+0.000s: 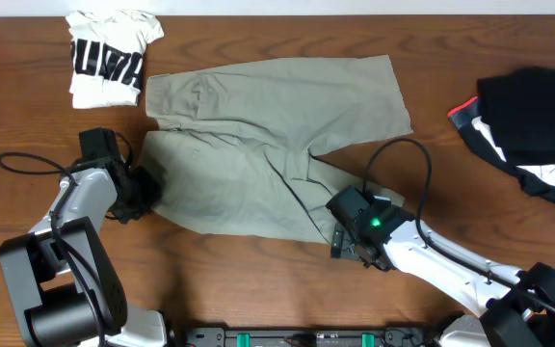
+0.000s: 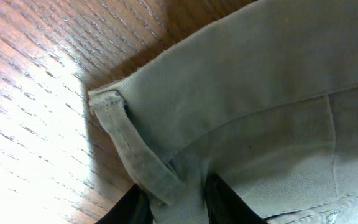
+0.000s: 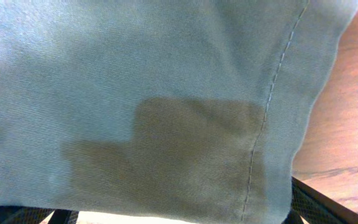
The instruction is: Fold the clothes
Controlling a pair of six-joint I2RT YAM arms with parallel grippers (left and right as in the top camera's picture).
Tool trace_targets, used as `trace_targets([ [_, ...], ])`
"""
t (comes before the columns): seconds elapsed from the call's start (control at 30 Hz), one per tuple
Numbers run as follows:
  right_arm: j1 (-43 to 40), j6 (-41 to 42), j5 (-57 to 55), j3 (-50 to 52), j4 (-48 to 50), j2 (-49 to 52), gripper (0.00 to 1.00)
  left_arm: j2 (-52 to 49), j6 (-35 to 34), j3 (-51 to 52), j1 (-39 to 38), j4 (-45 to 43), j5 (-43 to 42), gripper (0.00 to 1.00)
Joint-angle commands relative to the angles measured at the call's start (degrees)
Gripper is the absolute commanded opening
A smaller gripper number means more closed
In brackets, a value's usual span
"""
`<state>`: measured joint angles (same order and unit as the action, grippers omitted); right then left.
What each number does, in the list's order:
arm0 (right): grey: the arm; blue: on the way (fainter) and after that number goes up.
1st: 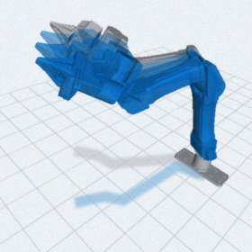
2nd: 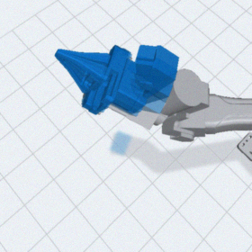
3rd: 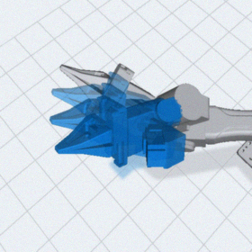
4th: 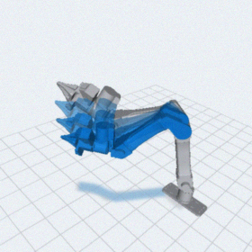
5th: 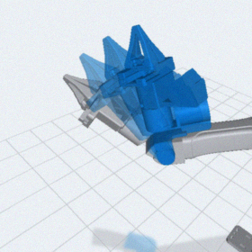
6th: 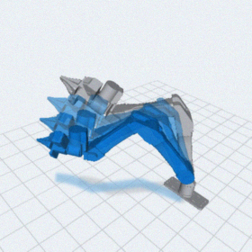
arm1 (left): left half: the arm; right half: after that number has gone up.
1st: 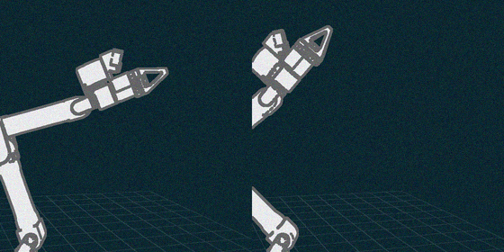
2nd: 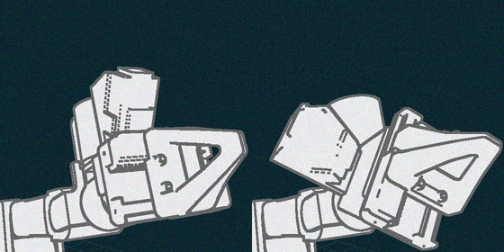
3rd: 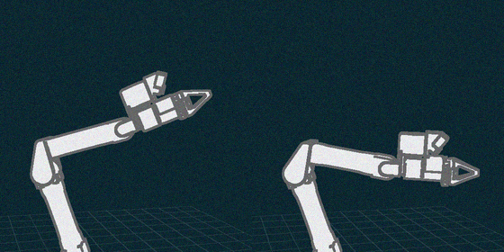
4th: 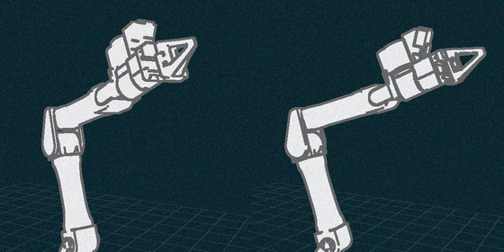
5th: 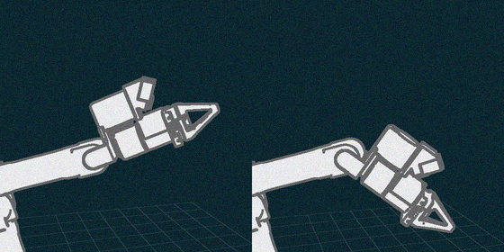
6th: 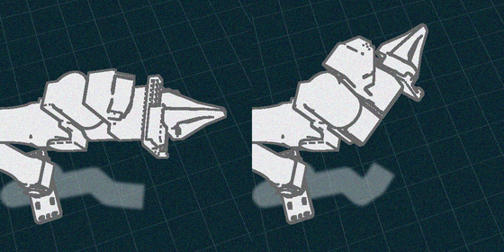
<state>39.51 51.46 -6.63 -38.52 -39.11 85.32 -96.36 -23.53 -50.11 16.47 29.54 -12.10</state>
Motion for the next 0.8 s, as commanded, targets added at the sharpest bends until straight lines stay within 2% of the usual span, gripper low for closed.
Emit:
trace_targets([
  [0.0, -0.50, -0.33, -3.63, 0.66, 0.57, -0.46, 0.91, -0.74, 0.55, 0.15, 0.33, -0.09, -0.33, 0.29],
  [0.47, -0.46, -0.57, -8.22, 0.66, 2.34, -1.95, 0.77, -0.74, 0.81, 0.15, 0.33, -0.11, -0.35, 0.29],
  [0.67, -0.46, -0.98, -9.03, 0.66, 2.27, -3.72, 0.61, -0.74, 0.81, 0.15, 0.33, -0.09, -0.33, 0.29],
  [0.7, -0.44, -1.16, -9.01, 0.66, 2.27, -4.13, 0.56, -0.74, 0.81, 0.15, 0.33, -0.11, -0.35, 0.29],
  [0.77, -0.44, -1.18, -9.01, 0.66, 2.27, -4.59, 0.38, -0.74, 0.81, 0.15, 0.33, -0.09, -0.35, 0.29],
])
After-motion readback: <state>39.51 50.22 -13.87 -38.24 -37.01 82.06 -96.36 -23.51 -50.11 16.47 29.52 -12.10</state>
